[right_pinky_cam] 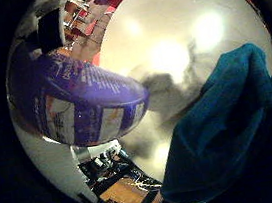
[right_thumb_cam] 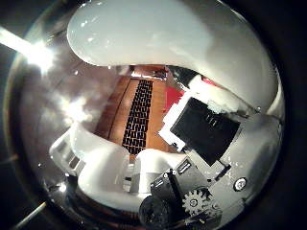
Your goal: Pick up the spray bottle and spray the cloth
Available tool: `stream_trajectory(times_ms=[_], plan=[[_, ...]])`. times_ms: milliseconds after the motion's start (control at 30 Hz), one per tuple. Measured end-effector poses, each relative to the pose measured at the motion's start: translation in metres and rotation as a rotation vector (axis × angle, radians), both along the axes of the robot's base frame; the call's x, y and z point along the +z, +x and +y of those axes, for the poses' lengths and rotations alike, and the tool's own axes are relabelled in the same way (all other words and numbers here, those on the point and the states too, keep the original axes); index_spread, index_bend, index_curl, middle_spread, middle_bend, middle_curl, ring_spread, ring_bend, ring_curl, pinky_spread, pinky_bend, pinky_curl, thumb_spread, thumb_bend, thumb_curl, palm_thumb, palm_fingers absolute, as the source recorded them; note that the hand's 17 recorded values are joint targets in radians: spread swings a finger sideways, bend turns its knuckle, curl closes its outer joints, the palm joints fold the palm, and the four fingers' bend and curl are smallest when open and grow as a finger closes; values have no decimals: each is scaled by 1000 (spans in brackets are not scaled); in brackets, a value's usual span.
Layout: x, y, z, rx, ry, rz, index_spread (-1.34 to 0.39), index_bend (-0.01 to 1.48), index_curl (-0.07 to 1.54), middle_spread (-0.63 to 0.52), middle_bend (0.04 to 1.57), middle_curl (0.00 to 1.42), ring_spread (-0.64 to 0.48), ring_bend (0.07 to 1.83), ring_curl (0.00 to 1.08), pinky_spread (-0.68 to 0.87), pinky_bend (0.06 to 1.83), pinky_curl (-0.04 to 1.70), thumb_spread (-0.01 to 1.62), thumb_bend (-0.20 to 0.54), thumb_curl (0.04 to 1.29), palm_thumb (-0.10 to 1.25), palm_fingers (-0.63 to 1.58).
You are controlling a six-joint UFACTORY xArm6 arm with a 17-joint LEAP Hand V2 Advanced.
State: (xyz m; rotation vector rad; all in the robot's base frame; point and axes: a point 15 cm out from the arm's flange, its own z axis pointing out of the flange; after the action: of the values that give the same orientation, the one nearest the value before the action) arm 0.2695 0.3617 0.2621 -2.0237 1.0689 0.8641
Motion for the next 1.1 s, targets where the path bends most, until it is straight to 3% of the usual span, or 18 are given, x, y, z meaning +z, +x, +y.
stream_trajectory(times_ms=[333,500,733,900,967,1100], plan=[[-10,8,6,21,-2,-7,-182,1130,770,-78,1378,665,-186,1364,686,-220,1012,1226,980,-20,748,940,1156],[-13,9,6,24,-5,-1,-194,1027,734,-82,1317,633,-179,1320,635,-264,985,1099,962,-24,715,919,1167],[-12,9,6,31,-7,-9,-260,692,690,-118,1158,579,-205,1231,564,-386,991,888,808,-33,695,855,1073],[-10,8,5,41,-10,-21,-352,270,631,-167,957,548,-245,1199,535,-473,1049,798,779,-30,676,844,825],[-9,7,6,44,-8,-22,-383,188,613,-179,874,535,-253,1203,531,-491,1050,778,810,-26,664,845,731],[-3,2,7,70,0,-18,-423,199,582,-184,773,522,-252,1132,508,-443,949,748,947,-27,612,815,469]])
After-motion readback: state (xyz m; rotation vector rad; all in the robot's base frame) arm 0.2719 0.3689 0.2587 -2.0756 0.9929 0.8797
